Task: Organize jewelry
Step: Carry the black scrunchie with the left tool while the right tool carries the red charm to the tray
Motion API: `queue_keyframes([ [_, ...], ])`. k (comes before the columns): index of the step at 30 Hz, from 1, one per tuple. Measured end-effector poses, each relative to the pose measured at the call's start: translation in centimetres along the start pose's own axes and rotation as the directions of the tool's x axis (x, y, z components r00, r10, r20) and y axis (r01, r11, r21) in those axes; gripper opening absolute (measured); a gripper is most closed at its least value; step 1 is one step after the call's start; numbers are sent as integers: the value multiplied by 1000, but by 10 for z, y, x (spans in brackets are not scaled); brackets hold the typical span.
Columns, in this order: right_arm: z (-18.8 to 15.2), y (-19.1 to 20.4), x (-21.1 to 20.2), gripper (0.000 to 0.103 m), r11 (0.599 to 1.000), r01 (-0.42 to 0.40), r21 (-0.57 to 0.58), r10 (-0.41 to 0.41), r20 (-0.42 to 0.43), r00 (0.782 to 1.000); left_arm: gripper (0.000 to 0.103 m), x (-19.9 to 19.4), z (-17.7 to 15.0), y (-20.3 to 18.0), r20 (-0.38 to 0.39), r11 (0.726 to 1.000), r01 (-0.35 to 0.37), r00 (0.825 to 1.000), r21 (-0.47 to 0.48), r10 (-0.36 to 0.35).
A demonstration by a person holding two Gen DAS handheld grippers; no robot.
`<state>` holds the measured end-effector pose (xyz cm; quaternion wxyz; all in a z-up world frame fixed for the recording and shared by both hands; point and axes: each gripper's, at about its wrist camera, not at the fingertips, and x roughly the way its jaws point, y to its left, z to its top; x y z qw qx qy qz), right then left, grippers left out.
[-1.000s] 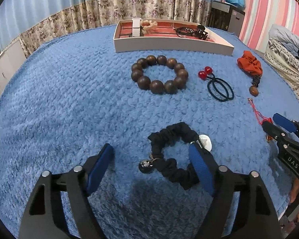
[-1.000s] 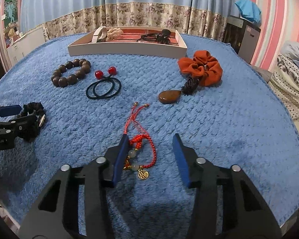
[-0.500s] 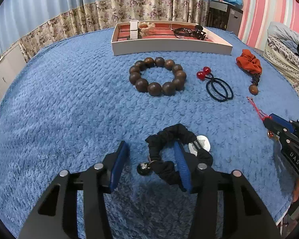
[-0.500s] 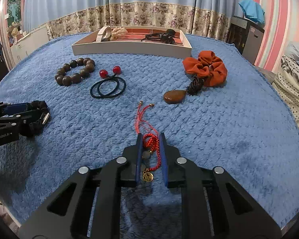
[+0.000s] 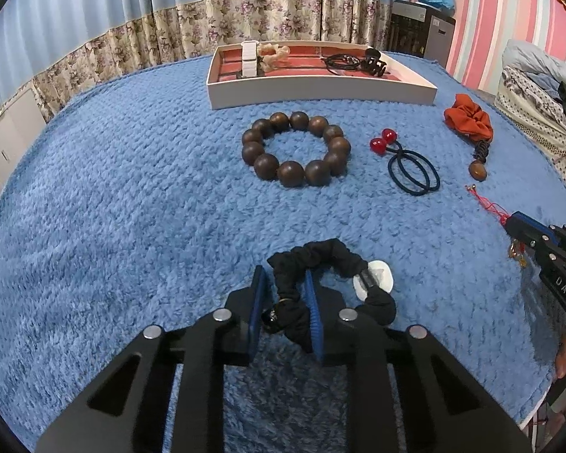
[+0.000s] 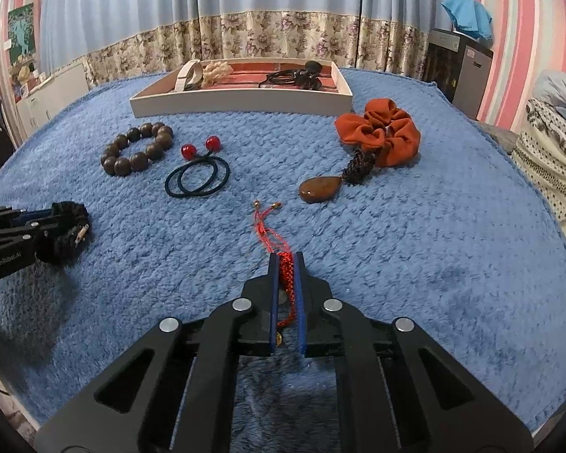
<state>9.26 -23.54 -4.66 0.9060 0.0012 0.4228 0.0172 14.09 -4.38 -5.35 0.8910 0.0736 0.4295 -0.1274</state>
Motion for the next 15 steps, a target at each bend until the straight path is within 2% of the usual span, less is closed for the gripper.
queue_keyframes([
  [2, 1, -2, -1, 8, 1000, -5, 8, 5, 7, 1000, 15, -1, 1, 1, 2, 1000, -2, 1000, -3, 2],
  [9, 9, -1, -4, 8, 1000, -10, 5, 10, 19, 1000, 14, -6, 10, 15, 21, 999, -16, 1000, -38, 17],
  [15, 28, -2, -12, 8, 1000, -12, 2, 12, 53, 998, 14, -19, 24, 18, 58, 1000, -4, 998, -30, 6],
])
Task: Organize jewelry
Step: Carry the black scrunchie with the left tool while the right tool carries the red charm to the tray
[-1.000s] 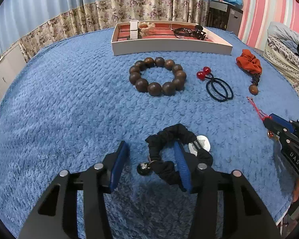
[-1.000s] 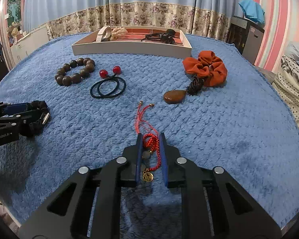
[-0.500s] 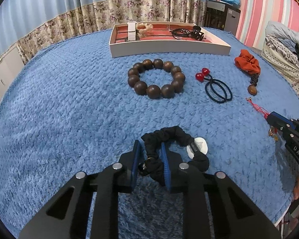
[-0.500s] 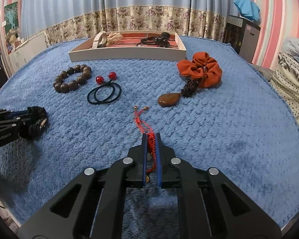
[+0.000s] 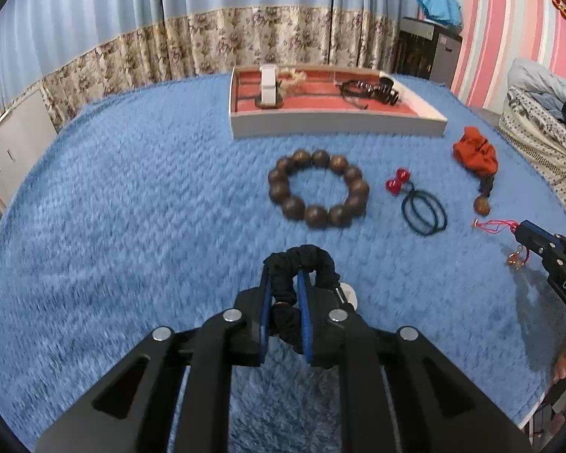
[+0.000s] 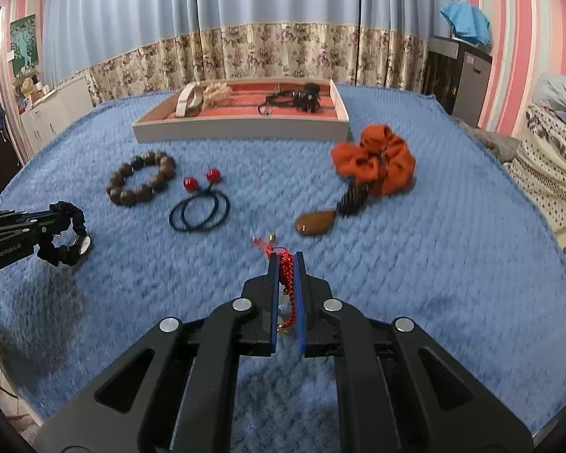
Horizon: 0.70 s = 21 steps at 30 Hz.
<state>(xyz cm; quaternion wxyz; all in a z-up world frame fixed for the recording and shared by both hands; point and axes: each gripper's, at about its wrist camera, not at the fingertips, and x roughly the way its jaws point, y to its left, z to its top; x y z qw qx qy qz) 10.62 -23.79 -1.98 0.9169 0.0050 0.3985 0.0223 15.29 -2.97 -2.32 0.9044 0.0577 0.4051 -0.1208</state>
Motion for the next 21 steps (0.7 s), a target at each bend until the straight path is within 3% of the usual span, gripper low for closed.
queue_keyframes([
  [9, 42, -5, 0, 8, 1000, 9, -9, -8, 68, 998, 14, -3, 42, -4, 33, 1000, -7, 999, 17, 6],
  [15, 82, -11, 9, 8, 1000, -11, -2, 11, 99, 995, 14, -5, 88, -5, 69, 1000, 14, 998, 6, -15],
  [21, 134, -12, 33, 8, 1000, 7, -27, -4, 133, 991, 14, 19, 142, -5, 84, 999, 48, 995, -11, -46],
])
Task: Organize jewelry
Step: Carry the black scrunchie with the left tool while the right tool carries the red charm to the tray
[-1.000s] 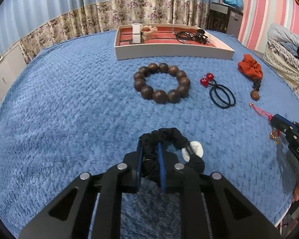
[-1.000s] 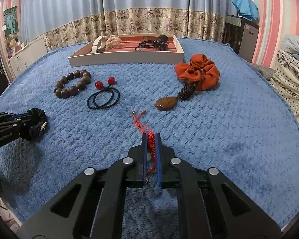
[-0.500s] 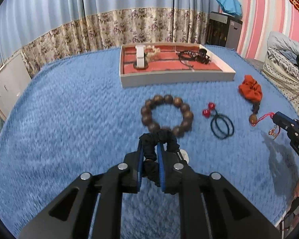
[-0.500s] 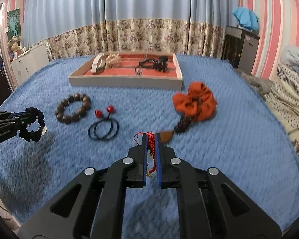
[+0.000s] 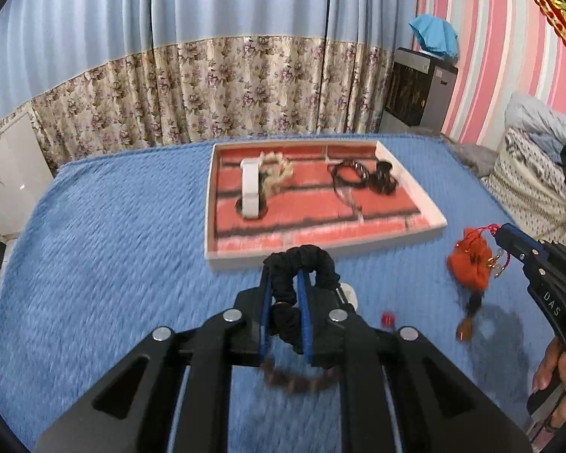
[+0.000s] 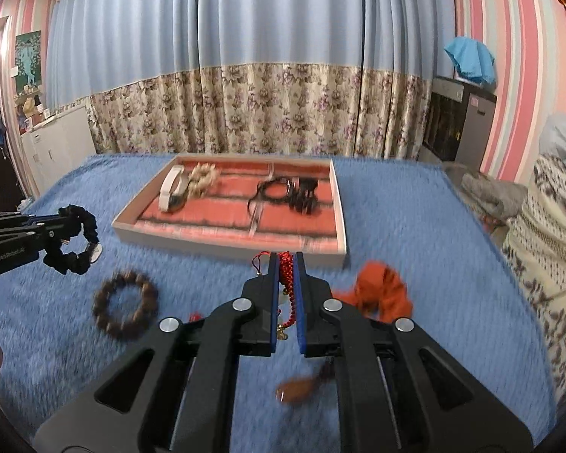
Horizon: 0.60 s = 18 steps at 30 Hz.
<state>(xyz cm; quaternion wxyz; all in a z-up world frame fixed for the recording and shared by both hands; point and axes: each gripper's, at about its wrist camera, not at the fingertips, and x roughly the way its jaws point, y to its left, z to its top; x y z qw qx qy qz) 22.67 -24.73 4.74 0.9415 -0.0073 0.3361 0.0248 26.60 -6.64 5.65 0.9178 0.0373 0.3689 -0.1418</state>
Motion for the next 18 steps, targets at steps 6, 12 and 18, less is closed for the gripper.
queue_keyframes([
  [6, 36, -1, 44, 8, 999, 11, -34, -12, -9, 1000, 14, 51, 41, -1, 2, 1000, 1, 1000, -21, -1],
  [12, 56, -8, 102, 8, 1000, 19, -25, -20, -51, 999, 14, 113, 68, 13, -48, 998, -11, 999, -67, 7],
  [18, 54, -17, 159, 8, 1000, 19, 7, -18, -116, 993, 14, 161, 70, 16, -101, 998, -54, 994, -44, 50],
])
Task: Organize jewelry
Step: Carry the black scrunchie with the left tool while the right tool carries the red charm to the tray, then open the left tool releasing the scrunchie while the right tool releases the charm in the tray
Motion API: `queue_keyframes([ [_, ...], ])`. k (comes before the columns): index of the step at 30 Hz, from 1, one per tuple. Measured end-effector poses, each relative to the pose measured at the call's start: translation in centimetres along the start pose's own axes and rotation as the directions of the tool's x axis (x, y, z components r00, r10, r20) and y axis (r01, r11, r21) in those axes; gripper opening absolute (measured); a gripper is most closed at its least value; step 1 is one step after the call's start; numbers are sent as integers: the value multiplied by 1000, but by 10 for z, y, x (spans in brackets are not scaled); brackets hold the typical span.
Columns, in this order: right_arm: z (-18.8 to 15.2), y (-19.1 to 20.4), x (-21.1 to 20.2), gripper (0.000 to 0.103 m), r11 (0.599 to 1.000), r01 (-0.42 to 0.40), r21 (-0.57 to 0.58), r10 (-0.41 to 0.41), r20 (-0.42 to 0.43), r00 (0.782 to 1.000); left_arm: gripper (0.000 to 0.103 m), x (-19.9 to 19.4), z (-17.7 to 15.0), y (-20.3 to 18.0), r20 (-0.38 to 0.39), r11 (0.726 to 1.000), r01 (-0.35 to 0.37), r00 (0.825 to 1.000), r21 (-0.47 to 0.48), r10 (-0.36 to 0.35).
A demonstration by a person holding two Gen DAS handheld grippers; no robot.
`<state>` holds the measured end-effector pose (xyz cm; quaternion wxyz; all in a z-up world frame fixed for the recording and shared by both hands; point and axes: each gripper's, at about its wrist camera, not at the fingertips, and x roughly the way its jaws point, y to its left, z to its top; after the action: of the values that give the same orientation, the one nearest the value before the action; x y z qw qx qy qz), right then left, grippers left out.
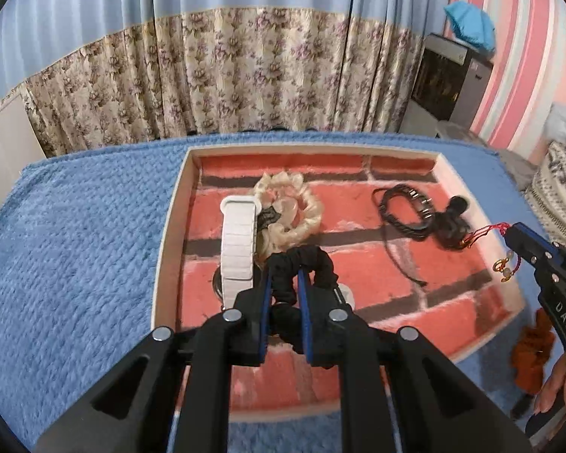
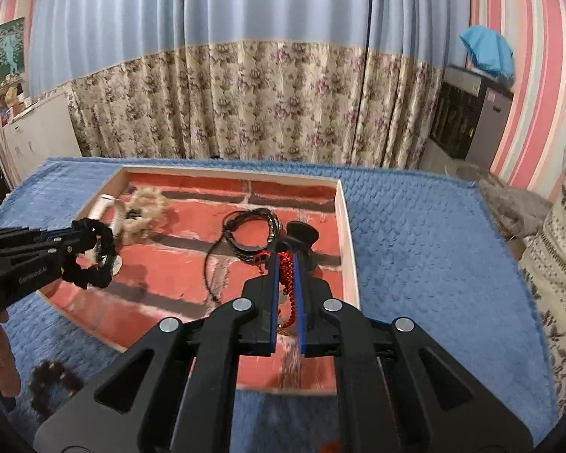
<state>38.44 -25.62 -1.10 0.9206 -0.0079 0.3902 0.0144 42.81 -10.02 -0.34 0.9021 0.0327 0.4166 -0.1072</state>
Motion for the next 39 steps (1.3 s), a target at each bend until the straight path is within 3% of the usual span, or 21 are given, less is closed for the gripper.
queue_keyframes([
  [7, -9, -5, 34, 8, 1000, 4, 22, -3, -40, 999, 14, 29, -8, 2, -33, 1000, -26, 999, 3, 26],
  [26, -19, -4, 58, 10, 1000, 1, 10, 0, -114, 993, 18, 35, -9, -11, -45, 997, -67, 997, 45, 69],
  [32, -13, -10, 43, 31, 999, -26, 38, 30, -85, 996, 22, 23, -10, -12, -34, 998, -52, 998, 38, 54],
  [36, -3, -16, 17, 46, 997, -58, 56, 60, -33, 998, 51, -5, -13, -17, 32, 996, -76, 997, 51, 74],
  [39, 4, -20, -12, 62, 996, -72, 59, 70, 25, 997, 57, -30, -16, -19, 79, 995, -83, 994, 63, 78],
])
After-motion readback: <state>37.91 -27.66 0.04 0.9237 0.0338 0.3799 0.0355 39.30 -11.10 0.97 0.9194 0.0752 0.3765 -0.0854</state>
